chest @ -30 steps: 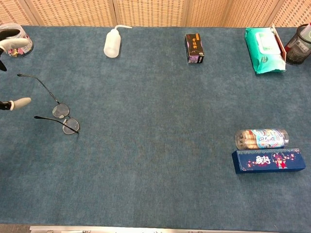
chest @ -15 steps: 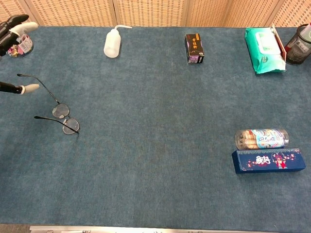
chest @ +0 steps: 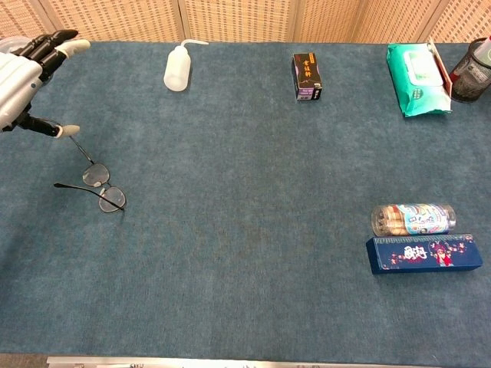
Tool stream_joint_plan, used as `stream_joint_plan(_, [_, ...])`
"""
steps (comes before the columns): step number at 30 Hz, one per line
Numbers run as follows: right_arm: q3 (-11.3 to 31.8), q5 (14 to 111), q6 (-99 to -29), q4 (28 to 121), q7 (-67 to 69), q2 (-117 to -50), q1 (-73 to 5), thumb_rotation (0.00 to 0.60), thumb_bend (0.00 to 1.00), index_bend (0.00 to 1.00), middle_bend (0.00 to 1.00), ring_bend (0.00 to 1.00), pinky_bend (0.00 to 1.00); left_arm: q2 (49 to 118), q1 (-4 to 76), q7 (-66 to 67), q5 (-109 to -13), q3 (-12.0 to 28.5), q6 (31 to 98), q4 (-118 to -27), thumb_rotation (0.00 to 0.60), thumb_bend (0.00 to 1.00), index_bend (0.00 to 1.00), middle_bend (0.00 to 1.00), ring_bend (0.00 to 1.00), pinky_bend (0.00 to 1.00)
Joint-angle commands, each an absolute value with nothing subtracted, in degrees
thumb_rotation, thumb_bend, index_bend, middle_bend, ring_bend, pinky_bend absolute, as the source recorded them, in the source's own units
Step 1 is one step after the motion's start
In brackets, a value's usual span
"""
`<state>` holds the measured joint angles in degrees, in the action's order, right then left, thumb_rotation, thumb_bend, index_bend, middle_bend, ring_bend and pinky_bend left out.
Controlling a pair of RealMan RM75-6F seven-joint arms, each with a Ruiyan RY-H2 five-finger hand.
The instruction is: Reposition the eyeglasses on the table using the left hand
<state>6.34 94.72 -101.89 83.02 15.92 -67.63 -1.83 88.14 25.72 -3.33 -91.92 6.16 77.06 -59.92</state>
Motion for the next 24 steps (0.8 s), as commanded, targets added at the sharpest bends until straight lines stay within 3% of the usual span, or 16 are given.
stream_joint_plan(1, [6.33, 94.73, -101.87, 83.04, 15.86, -67.64, -1.84, 0.6, 0.31, 0.6, 0.57, 0.51, 0.52, 89.08, 26.43, -2.64, -90.8, 6.47, 75.81, -58.44, 0.6, 0.07, 0.06, 0.0, 0.06, 0.23])
stream_joint_plan(24, [6.34, 94.77, -101.97, 83.08, 15.87, -67.62, -1.79, 0.6, 0.31, 0.6, 0.57, 0.51, 0.52, 94.7, 27.51, 0.58, -85.5, 7.12, 73.31, -47.45, 0.6, 0.07, 0.06, 0.0, 0.06, 0.23])
